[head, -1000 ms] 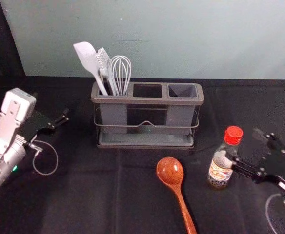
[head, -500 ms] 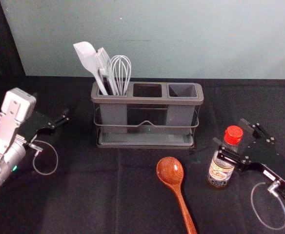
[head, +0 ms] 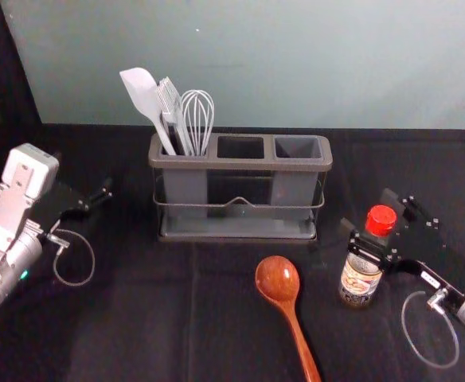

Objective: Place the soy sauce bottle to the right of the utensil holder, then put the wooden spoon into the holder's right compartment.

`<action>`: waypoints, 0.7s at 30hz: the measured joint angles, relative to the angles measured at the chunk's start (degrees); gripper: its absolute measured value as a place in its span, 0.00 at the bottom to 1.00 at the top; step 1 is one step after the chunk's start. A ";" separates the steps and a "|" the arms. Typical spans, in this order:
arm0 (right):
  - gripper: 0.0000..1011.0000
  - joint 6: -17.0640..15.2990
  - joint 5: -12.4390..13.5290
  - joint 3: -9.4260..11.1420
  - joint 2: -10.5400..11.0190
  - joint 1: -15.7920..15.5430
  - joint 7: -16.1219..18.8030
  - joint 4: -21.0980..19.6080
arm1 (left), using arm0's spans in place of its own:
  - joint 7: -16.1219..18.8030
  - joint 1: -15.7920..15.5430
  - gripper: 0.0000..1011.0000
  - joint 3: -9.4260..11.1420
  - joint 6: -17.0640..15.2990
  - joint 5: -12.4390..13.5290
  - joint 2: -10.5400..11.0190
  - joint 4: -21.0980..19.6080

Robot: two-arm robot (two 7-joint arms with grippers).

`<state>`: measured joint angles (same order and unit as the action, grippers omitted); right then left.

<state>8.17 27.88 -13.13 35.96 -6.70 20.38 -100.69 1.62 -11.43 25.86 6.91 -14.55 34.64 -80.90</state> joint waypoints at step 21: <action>0.38 -0.79 0.07 3.14 -2.56 -1.76 2.21 -0.17 | 0.00 0.00 0.99 0.00 0.00 0.00 0.00 0.00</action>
<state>7.38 27.95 -9.99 33.40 -8.46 22.58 -100.85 1.62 -11.43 25.86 6.91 -14.55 34.65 -80.90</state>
